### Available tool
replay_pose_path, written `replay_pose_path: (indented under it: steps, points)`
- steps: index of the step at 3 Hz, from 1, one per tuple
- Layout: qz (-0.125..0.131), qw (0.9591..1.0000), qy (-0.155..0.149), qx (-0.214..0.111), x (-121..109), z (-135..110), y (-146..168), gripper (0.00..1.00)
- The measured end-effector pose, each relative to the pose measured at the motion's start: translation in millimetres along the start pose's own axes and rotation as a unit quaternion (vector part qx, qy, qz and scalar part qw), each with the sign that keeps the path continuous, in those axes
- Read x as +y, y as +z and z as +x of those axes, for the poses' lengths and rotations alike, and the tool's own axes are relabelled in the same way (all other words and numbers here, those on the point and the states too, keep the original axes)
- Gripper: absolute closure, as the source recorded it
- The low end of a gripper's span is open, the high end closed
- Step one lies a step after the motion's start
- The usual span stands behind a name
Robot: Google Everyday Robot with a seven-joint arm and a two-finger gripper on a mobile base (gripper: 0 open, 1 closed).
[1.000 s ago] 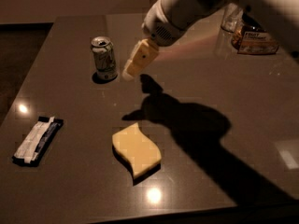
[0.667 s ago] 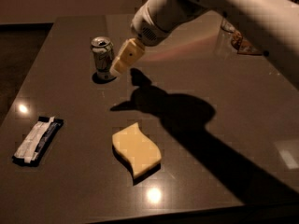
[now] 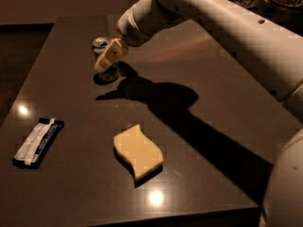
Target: Knock 7up can over
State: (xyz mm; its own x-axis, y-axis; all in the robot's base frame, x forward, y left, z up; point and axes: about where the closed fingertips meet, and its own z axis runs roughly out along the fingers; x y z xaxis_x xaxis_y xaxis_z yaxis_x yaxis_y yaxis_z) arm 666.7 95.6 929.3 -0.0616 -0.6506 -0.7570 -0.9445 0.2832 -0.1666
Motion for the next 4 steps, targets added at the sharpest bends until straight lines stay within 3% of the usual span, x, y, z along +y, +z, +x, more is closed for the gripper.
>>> replay_pose_path:
  steps: [2,4]
  points:
    - [-0.018,0.9994,0.020,-0.020,-1,-8,27,0.01]
    - [-0.037,0.9986,0.029,-0.024,4,-14,33,0.42]
